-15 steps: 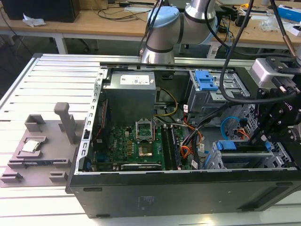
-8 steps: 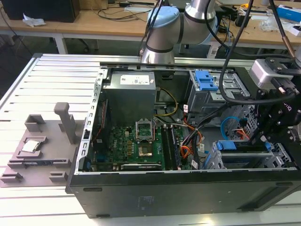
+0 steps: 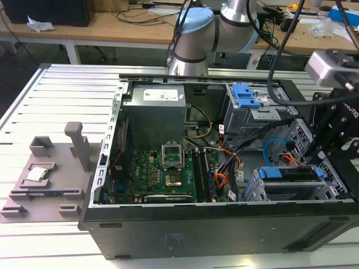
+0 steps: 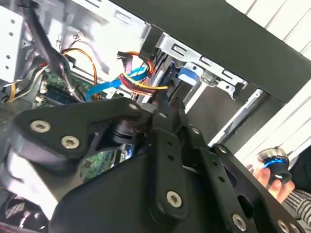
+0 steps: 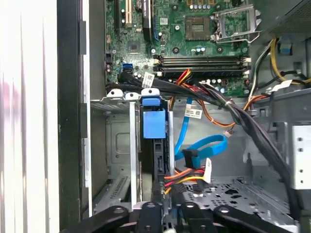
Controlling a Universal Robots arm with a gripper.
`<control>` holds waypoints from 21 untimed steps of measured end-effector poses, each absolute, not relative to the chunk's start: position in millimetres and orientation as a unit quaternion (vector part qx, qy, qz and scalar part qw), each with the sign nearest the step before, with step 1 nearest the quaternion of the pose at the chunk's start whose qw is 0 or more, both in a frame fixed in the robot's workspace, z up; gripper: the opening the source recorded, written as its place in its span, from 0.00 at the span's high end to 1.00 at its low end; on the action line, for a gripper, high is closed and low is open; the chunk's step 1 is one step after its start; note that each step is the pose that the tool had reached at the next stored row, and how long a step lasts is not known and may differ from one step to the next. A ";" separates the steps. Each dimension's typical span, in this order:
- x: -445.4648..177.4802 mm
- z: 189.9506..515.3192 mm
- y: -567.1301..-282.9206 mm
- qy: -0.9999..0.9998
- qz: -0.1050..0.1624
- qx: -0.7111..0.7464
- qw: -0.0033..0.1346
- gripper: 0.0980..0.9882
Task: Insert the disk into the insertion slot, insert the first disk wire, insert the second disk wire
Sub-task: 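Insert the first disk wire, then insert the second disk wire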
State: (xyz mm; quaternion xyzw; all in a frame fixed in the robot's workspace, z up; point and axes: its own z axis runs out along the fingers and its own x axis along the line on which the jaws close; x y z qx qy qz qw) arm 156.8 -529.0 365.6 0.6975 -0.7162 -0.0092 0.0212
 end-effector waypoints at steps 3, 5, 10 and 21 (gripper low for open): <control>156.8 380.4 -524.3 -0.716 -0.007 0.698 0.023 0.99; 156.8 389.7 -524.2 -0.716 -0.007 0.698 0.023 0.99; 156.8 392.2 -524.1 -0.716 -0.007 0.698 0.023 0.99; 156.8 392.5 -524.2 -0.716 -0.007 0.698 0.023 0.99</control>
